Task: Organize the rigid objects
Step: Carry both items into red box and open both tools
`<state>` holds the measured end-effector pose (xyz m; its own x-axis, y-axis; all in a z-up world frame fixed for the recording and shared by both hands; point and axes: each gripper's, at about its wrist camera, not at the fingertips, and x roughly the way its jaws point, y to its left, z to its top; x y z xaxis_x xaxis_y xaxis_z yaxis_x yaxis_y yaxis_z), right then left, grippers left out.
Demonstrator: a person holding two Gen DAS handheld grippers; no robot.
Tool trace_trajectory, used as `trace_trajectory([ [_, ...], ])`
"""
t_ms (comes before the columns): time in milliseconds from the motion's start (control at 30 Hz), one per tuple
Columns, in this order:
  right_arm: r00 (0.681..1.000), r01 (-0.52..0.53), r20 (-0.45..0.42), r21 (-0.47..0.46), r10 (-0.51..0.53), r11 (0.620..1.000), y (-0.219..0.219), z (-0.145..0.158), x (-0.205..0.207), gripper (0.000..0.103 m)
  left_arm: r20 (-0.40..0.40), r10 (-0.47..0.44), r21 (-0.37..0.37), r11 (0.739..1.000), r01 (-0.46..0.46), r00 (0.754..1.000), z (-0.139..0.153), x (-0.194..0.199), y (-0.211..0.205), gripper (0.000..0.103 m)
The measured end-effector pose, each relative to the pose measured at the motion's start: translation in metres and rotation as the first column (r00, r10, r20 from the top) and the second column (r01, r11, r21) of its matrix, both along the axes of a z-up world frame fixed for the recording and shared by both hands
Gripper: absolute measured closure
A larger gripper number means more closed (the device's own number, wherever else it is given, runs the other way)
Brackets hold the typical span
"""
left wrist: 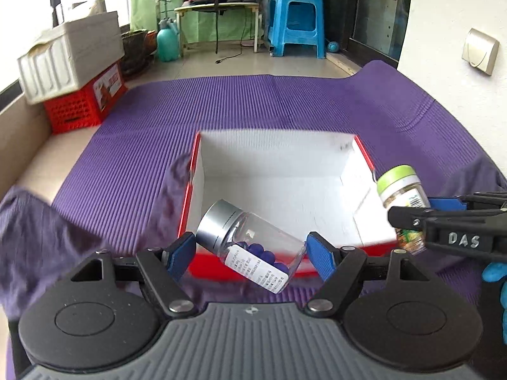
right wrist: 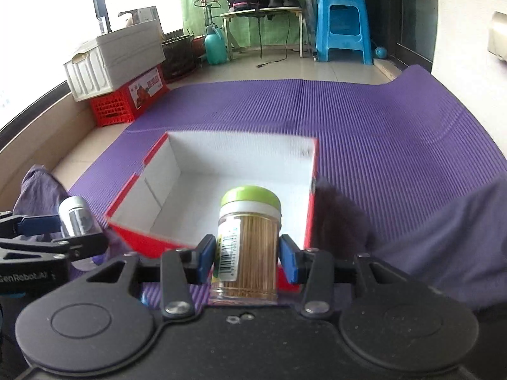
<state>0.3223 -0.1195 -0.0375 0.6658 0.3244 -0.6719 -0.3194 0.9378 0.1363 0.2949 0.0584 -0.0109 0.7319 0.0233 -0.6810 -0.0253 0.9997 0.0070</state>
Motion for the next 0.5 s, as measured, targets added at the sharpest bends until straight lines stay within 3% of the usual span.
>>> trace_trajectory([
  [267,1.0,-0.027,0.007,-0.074,0.027,0.997,0.031,-0.017,0.062,0.06,-0.019,0.007,0.028,1.0,-0.007,1.0,-0.007,0.086,0.01,0.026],
  [500,0.998,-0.034,-0.055,-0.141,0.026,0.989,0.05,-0.057,0.104,0.06,-0.135,0.015,0.0,1.0,-0.015,0.991,-0.05,0.151,0.018,0.026],
])
